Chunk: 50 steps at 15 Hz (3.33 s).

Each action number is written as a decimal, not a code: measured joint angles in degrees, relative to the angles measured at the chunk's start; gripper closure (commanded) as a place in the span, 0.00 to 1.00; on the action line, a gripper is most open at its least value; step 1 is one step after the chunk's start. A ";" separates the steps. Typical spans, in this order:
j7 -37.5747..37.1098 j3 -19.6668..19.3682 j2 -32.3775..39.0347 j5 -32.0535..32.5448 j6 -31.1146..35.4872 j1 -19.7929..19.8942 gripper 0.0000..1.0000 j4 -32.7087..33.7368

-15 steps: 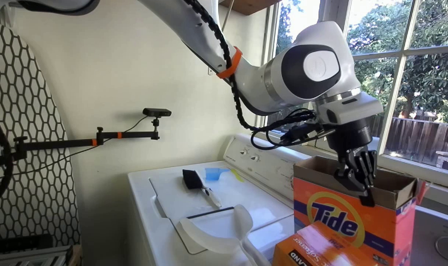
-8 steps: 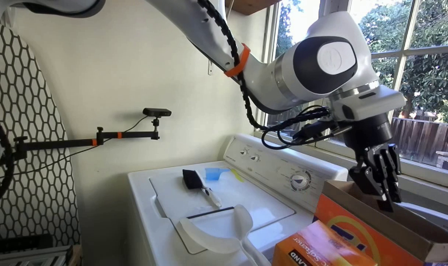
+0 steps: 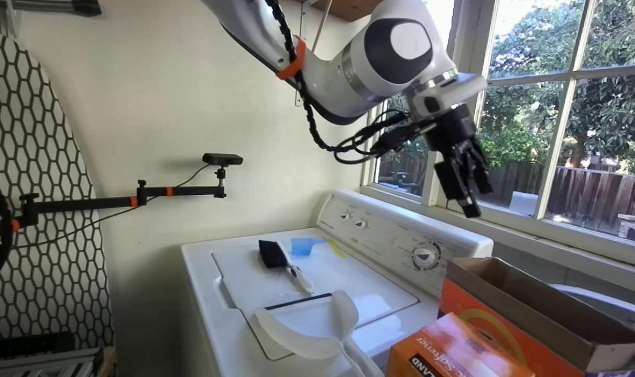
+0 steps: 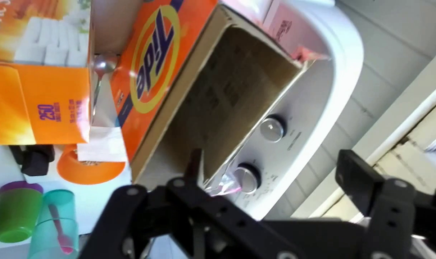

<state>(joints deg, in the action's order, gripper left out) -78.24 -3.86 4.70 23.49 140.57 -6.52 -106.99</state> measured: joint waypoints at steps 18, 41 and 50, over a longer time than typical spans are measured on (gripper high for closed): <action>38.38 15.06 -2.98 -33.83 -7.82 -4.45 0.00 -13.31; 0.59 16.31 7.77 -28.35 -4.43 -10.69 0.00 -12.08; -2.80 15.01 16.00 -26.53 -0.13 -12.98 0.00 -9.81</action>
<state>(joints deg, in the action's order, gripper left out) -81.03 11.15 20.70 -3.04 140.44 -19.50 -116.80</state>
